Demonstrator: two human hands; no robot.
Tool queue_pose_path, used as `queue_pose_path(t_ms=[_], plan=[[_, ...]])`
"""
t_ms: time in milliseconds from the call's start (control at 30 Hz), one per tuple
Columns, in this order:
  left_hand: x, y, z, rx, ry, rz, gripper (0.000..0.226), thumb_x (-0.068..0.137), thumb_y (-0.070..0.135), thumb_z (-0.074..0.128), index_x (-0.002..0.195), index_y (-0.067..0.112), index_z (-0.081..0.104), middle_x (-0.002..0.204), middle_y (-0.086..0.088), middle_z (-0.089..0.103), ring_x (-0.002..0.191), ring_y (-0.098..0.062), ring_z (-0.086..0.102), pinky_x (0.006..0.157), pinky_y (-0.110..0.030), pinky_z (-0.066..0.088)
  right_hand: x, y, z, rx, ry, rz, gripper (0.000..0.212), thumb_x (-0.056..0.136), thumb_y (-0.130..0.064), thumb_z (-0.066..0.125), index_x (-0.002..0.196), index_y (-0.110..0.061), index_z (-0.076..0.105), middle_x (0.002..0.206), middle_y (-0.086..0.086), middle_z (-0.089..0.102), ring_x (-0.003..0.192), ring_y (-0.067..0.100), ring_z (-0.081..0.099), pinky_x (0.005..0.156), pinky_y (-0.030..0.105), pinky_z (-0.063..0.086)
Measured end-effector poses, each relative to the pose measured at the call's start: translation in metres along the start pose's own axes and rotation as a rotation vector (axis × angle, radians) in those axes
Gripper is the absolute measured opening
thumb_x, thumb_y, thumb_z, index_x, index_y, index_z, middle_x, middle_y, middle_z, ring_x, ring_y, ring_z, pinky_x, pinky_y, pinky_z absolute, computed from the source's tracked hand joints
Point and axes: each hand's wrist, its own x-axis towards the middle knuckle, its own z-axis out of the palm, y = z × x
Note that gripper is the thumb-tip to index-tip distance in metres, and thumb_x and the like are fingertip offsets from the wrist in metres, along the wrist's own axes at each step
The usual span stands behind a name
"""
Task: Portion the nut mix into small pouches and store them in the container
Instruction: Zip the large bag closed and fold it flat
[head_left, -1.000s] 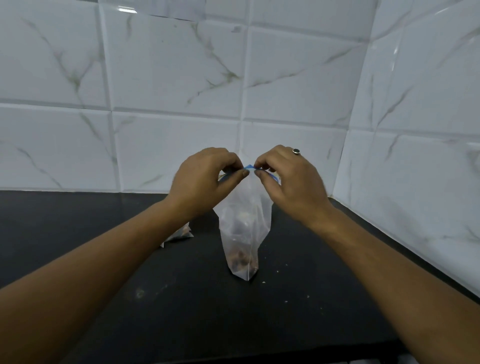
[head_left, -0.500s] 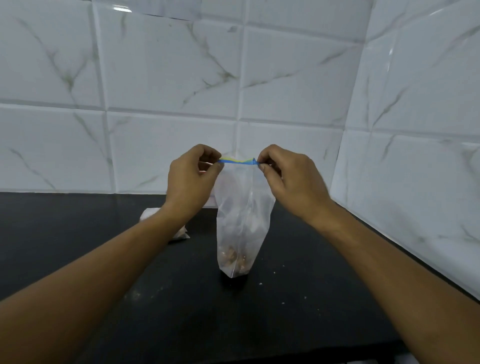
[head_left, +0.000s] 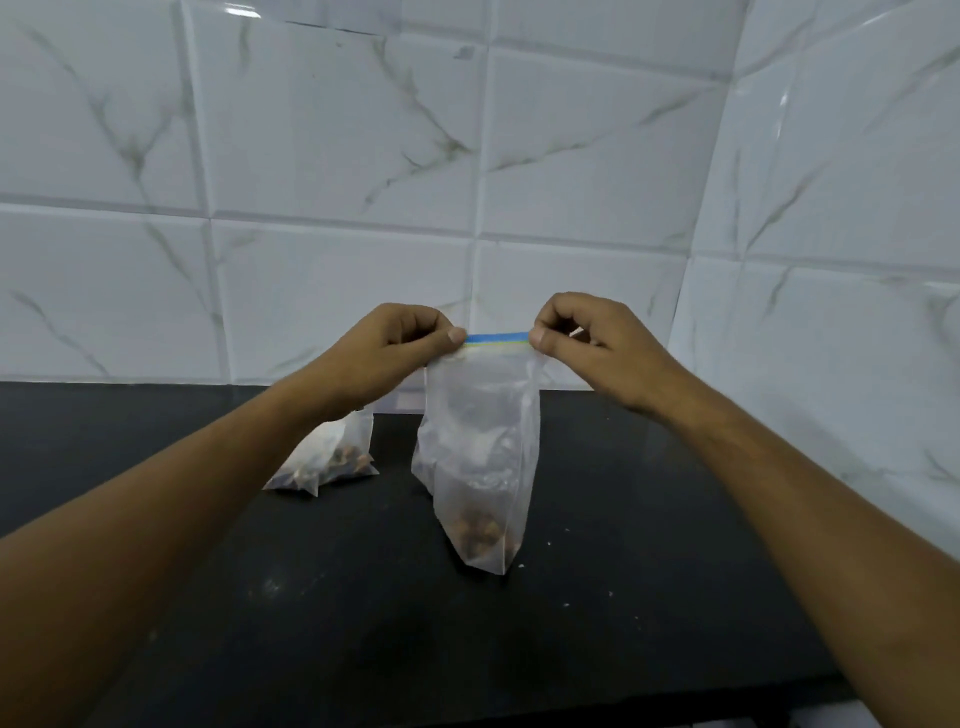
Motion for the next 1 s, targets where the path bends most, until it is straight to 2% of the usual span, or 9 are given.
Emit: queue_pose_path(t_ms=[100, 233, 300, 433, 500, 567, 767, 867, 1000], plan=[[0.003, 0.005, -0.004, 0.256, 0.069, 0.088, 0.007, 0.095, 0.027, 0.072, 0.093, 0.020, 0.075, 0.087, 0.000, 0.071, 0.074, 0.000, 0.061, 0.076, -0.027, 0.053, 0.003, 0.002, -0.003, 0.065, 0.009, 0.040, 0.015, 0.100, -0.021, 0.065, 0.086, -0.018, 0.068, 0.084, -0.005, 0.069, 0.082, 0.023, 0.065, 0.079, 0.041, 0.053], [0.006, -0.002, 0.000, 0.604, 0.264, 0.157, 0.013, 0.086, 0.019, 0.066, 0.095, 0.027, 0.070, 0.094, 0.010, 0.062, 0.086, -0.009, 0.061, 0.075, -0.040, 0.055, 0.006, 0.001, -0.003, 0.114, 0.019, 0.009, 0.012, 0.097, -0.020, 0.066, 0.087, -0.016, 0.070, 0.083, -0.005, 0.072, 0.086, 0.020, 0.070, 0.086, 0.044, 0.057], [0.006, -0.003, 0.004, 0.646, 0.399, 0.101, 0.012, 0.087, 0.021, 0.064, 0.097, 0.027, 0.068, 0.097, 0.009, 0.062, 0.088, -0.013, 0.062, 0.073, -0.036, 0.052, 0.006, -0.001, -0.001, 0.125, 0.032, 0.004, 0.012, 0.095, -0.019, 0.069, 0.085, -0.014, 0.072, 0.082, -0.004, 0.073, 0.084, 0.019, 0.071, 0.086, 0.044, 0.059], [0.010, -0.007, 0.012, 0.414, 0.449, 0.004, 0.013, 0.092, 0.015, 0.064, 0.092, 0.026, 0.071, 0.091, 0.012, 0.071, 0.080, -0.005, 0.067, 0.074, -0.028, 0.056, 0.006, -0.003, 0.001, 0.109, 0.046, 0.012, 0.021, 0.090, -0.025, 0.081, 0.078, -0.011, 0.069, 0.076, -0.002, 0.071, 0.073, 0.017, 0.068, 0.075, 0.035, 0.057], [0.012, -0.007, 0.010, 0.237, 0.417, -0.038, 0.013, 0.094, 0.012, 0.066, 0.094, 0.022, 0.074, 0.088, 0.009, 0.074, 0.075, 0.000, 0.066, 0.071, -0.015, 0.053, 0.006, -0.001, -0.001, 0.050, 0.048, 0.026, 0.023, 0.089, -0.027, 0.081, 0.077, -0.013, 0.068, 0.075, -0.003, 0.070, 0.071, 0.014, 0.066, 0.073, 0.034, 0.056], [0.012, -0.007, 0.005, 0.143, 0.335, -0.040, 0.012, 0.097, 0.014, 0.065, 0.097, 0.020, 0.076, 0.086, 0.008, 0.075, 0.074, -0.003, 0.065, 0.072, -0.017, 0.051, 0.006, 0.006, -0.005, -0.018, 0.056, 0.047, 0.020, 0.092, -0.026, 0.079, 0.079, -0.015, 0.067, 0.077, -0.006, 0.069, 0.072, 0.009, 0.064, 0.075, 0.037, 0.057], [0.006, 0.002, -0.010, 0.050, 0.073, 0.017, 0.017, 0.104, 0.018, 0.057, 0.104, 0.019, 0.074, 0.078, 0.006, 0.070, 0.076, -0.007, 0.067, 0.072, -0.021, 0.051, 0.006, 0.023, -0.008, -0.159, 0.056, 0.102, 0.005, 0.093, -0.023, 0.073, 0.094, -0.026, 0.069, 0.097, -0.012, 0.073, 0.100, 0.006, 0.067, 0.087, 0.032, 0.055], [0.007, 0.014, -0.004, 0.041, 0.110, 0.065, 0.010, 0.100, 0.020, 0.064, 0.105, 0.016, 0.073, 0.080, 0.001, 0.074, 0.072, -0.004, 0.068, 0.064, -0.012, 0.049, 0.010, 0.009, -0.004, 0.036, -0.002, 0.096, 0.018, 0.092, -0.022, 0.077, 0.109, -0.024, 0.071, 0.107, -0.011, 0.074, 0.106, 0.004, 0.068, 0.093, 0.026, 0.055], [0.007, 0.023, 0.000, 0.094, 0.136, 0.154, 0.014, 0.094, 0.020, 0.073, 0.107, 0.015, 0.072, 0.079, 0.001, 0.075, 0.071, -0.008, 0.070, 0.061, -0.013, 0.049, 0.015, -0.008, -0.006, 0.228, -0.124, 0.063, 0.010, 0.094, -0.010, 0.074, 0.104, -0.009, 0.076, 0.092, 0.005, 0.077, 0.085, 0.009, 0.071, 0.082, 0.021, 0.055]])
